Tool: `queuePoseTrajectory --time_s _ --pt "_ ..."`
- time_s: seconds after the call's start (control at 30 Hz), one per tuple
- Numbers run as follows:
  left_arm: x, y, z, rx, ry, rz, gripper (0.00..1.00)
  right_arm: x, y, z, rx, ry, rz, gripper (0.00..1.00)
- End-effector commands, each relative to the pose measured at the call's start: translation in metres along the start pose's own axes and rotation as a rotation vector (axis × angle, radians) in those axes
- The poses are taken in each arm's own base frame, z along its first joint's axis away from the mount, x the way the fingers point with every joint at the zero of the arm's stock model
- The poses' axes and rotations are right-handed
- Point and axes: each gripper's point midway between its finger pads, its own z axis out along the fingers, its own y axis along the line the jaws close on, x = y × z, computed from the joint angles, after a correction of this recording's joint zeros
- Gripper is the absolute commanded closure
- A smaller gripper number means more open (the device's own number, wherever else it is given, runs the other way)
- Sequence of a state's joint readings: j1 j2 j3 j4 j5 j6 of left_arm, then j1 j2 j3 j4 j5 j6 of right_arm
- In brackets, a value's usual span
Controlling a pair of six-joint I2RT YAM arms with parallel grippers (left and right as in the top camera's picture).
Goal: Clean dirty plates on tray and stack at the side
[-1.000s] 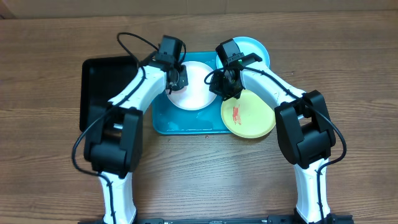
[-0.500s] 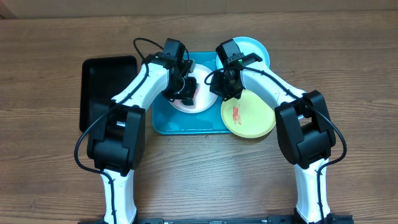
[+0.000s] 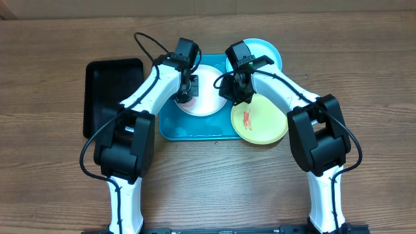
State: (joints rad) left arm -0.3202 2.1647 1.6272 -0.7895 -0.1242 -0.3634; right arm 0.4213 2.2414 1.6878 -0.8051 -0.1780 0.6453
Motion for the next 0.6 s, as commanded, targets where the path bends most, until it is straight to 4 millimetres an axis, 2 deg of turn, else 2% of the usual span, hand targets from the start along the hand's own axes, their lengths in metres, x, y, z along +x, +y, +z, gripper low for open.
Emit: queuePoseTrajectory --time_s 0.0,0.1,0.23,0.3,0.43,0.57 --pt "-0.011 0.021 -0.002 -0.114 -0.030 -0.055 0.96 0.001 -0.005 0.003 0.030 -0.002 -0.043 0.96" --pt "-0.012 0.004 -0.019 -0.020 0.018 -0.010 0.96 0.003 -0.005 0.003 0.029 0.007 -0.055 0.96" --pt "-0.023 -0.025 -0.061 0.141 0.050 0.056 0.96 0.004 -0.005 0.003 0.027 0.013 -0.083 0.96" --pt "-0.031 -0.033 -0.085 0.192 0.040 0.079 0.96 0.006 -0.001 0.003 0.005 0.026 -0.134 0.96" --pt "-0.051 -0.030 -0.130 0.206 -0.013 0.081 0.96 0.008 0.005 -0.004 -0.022 0.043 -0.206 0.96" --pt "-0.065 -0.019 -0.155 0.211 -0.058 0.056 0.96 0.002 0.017 -0.031 -0.036 0.019 -0.260 0.96"
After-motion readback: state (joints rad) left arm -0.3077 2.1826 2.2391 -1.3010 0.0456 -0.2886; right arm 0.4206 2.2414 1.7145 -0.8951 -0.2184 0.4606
